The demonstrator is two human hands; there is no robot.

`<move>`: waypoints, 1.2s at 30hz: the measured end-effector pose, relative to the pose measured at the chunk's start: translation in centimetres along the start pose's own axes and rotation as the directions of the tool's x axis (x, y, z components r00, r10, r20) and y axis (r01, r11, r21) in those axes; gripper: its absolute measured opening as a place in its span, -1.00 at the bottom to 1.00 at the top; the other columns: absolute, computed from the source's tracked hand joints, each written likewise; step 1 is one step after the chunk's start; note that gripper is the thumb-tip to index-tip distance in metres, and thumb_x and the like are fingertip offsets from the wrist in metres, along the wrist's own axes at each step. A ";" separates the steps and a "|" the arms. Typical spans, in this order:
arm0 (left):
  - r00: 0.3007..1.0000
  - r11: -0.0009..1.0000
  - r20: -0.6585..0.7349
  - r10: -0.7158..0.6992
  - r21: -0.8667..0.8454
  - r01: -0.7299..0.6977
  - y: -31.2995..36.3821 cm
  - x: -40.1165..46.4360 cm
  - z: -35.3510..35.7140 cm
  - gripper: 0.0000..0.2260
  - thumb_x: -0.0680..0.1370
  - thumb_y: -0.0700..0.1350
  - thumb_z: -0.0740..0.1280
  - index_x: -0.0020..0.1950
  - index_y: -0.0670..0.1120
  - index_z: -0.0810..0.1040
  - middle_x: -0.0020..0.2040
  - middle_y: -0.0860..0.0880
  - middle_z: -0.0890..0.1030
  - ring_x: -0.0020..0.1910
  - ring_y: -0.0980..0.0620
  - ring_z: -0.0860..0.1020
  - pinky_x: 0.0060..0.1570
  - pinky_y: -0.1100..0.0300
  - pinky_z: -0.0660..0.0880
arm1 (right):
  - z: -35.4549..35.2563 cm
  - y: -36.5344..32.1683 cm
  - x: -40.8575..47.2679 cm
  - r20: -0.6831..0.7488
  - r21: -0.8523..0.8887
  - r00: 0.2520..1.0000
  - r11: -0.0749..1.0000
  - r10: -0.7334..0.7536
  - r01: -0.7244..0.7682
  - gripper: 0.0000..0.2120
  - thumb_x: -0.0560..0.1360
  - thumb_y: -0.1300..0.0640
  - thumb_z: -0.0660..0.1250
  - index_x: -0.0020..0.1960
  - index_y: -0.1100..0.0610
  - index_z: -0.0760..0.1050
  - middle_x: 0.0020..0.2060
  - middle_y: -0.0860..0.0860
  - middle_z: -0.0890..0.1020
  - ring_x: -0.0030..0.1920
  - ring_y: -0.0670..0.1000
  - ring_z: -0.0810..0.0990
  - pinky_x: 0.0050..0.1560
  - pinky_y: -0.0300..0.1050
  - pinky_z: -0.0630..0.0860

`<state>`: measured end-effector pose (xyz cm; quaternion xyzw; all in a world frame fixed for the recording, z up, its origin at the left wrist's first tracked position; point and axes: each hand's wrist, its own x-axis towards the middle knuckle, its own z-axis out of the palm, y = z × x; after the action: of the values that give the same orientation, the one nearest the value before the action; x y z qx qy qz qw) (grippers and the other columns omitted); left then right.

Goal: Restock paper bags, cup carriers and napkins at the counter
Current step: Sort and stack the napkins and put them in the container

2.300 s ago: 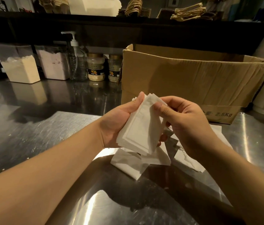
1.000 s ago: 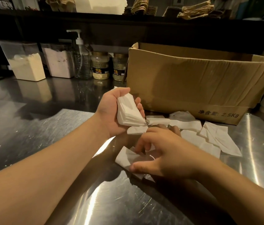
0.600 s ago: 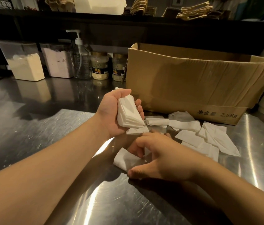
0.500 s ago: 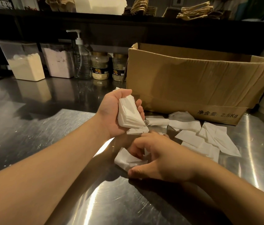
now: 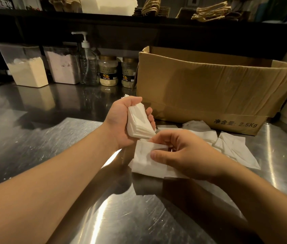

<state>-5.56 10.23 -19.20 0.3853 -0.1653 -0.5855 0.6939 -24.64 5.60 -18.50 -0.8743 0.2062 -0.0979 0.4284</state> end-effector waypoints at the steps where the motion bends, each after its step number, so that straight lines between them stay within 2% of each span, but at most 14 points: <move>1: 1.000 1.000 -0.003 0.004 -0.006 -0.004 0.0 0.0 0.0 -0.63 0.47 0.00 0.37 0.23 -0.10 0.51 -0.08 -0.10 0.58 -0.19 -0.03 0.55 -0.10 0.04 0.55 | -0.1 0.2 0.0 0.033 0.003 0.999 1.000 -0.003 0.003 -0.81 0.55 0.06 0.44 0.15 -0.10 0.61 0.02 -0.18 0.68 0.02 -0.24 0.65 0.10 -0.23 0.63; 5: 1.000 0.999 0.003 0.020 -0.044 -0.020 0.1 0.0 0.1 -0.72 0.50 -0.04 0.35 0.15 -0.13 0.51 -0.10 -0.11 0.56 -0.22 -0.04 0.54 -0.07 0.04 0.53 | -0.9 0.0 -0.8 0.342 0.200 0.921 0.972 -0.188 0.124 -0.79 0.56 0.05 0.38 0.13 0.10 0.65 -0.02 0.02 0.72 0.03 0.06 0.68 0.12 -0.05 0.60; 6: 1.000 0.999 0.004 0.019 -0.046 -0.019 0.1 0.0 0.1 -0.72 0.50 -0.04 0.35 0.15 -0.13 0.51 -0.10 -0.11 0.56 -0.22 -0.04 0.54 -0.07 0.03 0.53 | -1.1 -0.3 -1.0 0.341 0.234 0.917 0.964 -0.206 0.129 -0.77 0.55 0.00 0.35 0.11 0.09 0.66 -0.08 0.02 0.71 -0.03 0.06 0.67 0.08 -0.06 0.60; 8: 1.000 0.999 0.005 0.020 -0.050 -0.020 0.1 0.0 0.0 -0.69 0.49 -0.04 0.37 0.18 -0.13 0.51 -0.09 -0.11 0.56 -0.21 -0.05 0.54 -0.07 0.03 0.53 | -1.4 -0.5 -0.8 0.207 0.192 0.962 0.972 -0.178 0.138 -0.74 0.55 -0.10 0.31 0.02 0.04 0.69 -0.21 -0.03 0.68 -0.16 -0.02 0.64 -0.04 -0.12 0.59; 10: 1.000 0.999 0.001 0.019 -0.038 -0.019 0.2 0.0 0.0 -0.67 0.47 -0.04 0.38 0.20 -0.12 0.51 -0.08 -0.10 0.57 -0.20 -0.04 0.55 -0.08 0.03 0.54 | -1.7 0.1 -0.2 -0.023 0.008 0.997 0.998 -0.067 0.067 -0.78 0.51 -0.15 0.35 -0.08 -0.04 0.68 -0.28 -0.09 0.67 -0.24 -0.14 0.61 -0.15 -0.17 0.57; 12: 1.000 0.999 -0.008 0.021 -0.029 -0.021 0.2 -0.1 0.0 -0.66 0.45 -0.04 0.38 0.19 -0.11 0.52 -0.09 -0.11 0.58 -0.19 -0.04 0.56 -0.06 0.03 0.55 | -2.1 0.8 0.2 -0.185 -0.219 0.983 0.974 0.013 -0.054 -0.89 0.52 -0.10 0.42 -0.09 -0.09 0.65 -0.24 -0.13 0.66 -0.20 -0.16 0.60 -0.19 -0.18 0.59; 13: 1.000 0.999 -0.014 0.021 -0.028 -0.021 0.2 -0.1 0.0 -0.64 0.44 -0.04 0.38 0.19 -0.11 0.52 -0.09 -0.11 0.58 -0.19 -0.04 0.56 -0.04 0.03 0.55 | -2.2 0.9 0.3 -0.191 -0.285 0.981 0.955 0.029 -0.084 -0.93 0.51 -0.09 0.44 -0.08 -0.11 0.63 -0.21 -0.14 0.65 -0.17 -0.16 0.59 -0.20 -0.20 0.58; 15: 1.000 0.999 -0.014 0.019 -0.029 -0.020 0.2 -0.1 0.0 -0.66 0.45 -0.04 0.37 0.20 -0.11 0.52 -0.09 -0.11 0.59 -0.18 -0.04 0.56 -0.03 0.03 0.55 | -1.8 0.8 0.1 -0.079 -0.315 0.997 0.949 0.002 -0.027 -0.93 0.49 -0.11 0.46 -0.08 -0.15 0.63 -0.16 -0.19 0.62 -0.13 -0.23 0.56 -0.20 -0.25 0.53; 18: 1.000 0.999 -0.007 0.025 -0.023 -0.025 0.2 -0.2 0.1 -0.70 0.50 -0.03 0.35 0.20 -0.11 0.51 -0.11 -0.10 0.58 -0.19 -0.04 0.56 -0.02 0.03 0.54 | -0.3 0.3 -0.1 0.117 -0.375 0.992 0.922 -0.054 0.095 -0.78 0.41 -0.25 0.49 -0.01 -0.21 0.63 -0.06 -0.28 0.56 0.01 -0.29 0.50 -0.06 -0.30 0.54; 20: 1.000 1.000 -0.006 0.027 -0.010 -0.027 0.2 -0.2 0.1 -0.69 0.50 -0.02 0.35 0.20 -0.11 0.51 -0.11 -0.10 0.58 -0.20 -0.04 0.56 -0.03 0.03 0.54 | 0.5 0.2 0.1 0.164 -0.423 0.986 0.900 -0.039 0.106 -0.69 0.38 -0.31 0.49 0.07 -0.25 0.59 0.01 -0.28 0.52 0.06 -0.26 0.47 0.02 -0.26 0.55; 23: 1.000 1.000 -0.007 0.023 -0.007 -0.023 0.1 -0.1 0.1 -0.67 0.47 -0.02 0.36 0.20 -0.11 0.51 -0.12 -0.10 0.59 -0.22 -0.04 0.56 -0.06 0.03 0.55 | 0.8 0.1 0.3 0.163 -0.440 0.986 0.892 -0.036 0.105 -0.73 0.41 -0.27 0.49 0.03 -0.21 0.57 0.03 -0.26 0.51 0.07 -0.20 0.45 0.11 -0.10 0.54; 27: 1.000 1.000 -0.004 0.020 0.002 -0.020 0.1 -0.1 0.0 -0.60 0.41 -0.02 0.38 0.22 -0.10 0.51 -0.12 -0.10 0.59 -0.20 -0.04 0.56 -0.05 0.04 0.55 | 1.1 -0.2 0.1 0.154 -0.390 0.985 0.911 -0.079 0.134 -0.83 0.47 -0.10 0.51 -0.11 -0.21 0.50 -0.06 -0.22 0.54 -0.02 -0.19 0.49 -0.07 -0.24 0.52; 32: 1.000 1.000 -0.008 0.018 -0.013 -0.018 0.2 -0.1 0.0 -0.59 0.39 -0.04 0.39 0.22 -0.10 0.52 -0.10 -0.10 0.59 -0.19 -0.04 0.56 -0.06 0.04 0.56 | 1.3 0.2 0.1 0.072 -0.377 0.991 0.917 -0.113 0.131 -0.87 0.53 -0.04 0.46 0.03 -0.22 0.57 -0.09 -0.24 0.63 -0.10 -0.21 0.59 -0.12 -0.26 0.58; 36: 1.000 1.000 0.010 0.011 -0.027 -0.011 0.2 0.0 0.0 -0.67 0.46 -0.05 0.37 0.18 -0.12 0.50 -0.11 -0.10 0.57 -0.21 -0.04 0.54 -0.04 0.04 0.52 | 1.3 0.2 0.2 0.080 -0.415 0.986 0.895 -0.145 0.165 -0.85 0.54 -0.01 0.45 -0.11 -0.24 0.54 -0.13 -0.31 0.56 -0.07 -0.26 0.53 -0.10 -0.36 0.41</move>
<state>-5.40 10.26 -19.09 0.3718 -0.1631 -0.5858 0.7014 -24.01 6.33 -19.47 -0.9616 0.1418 -0.0645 0.2258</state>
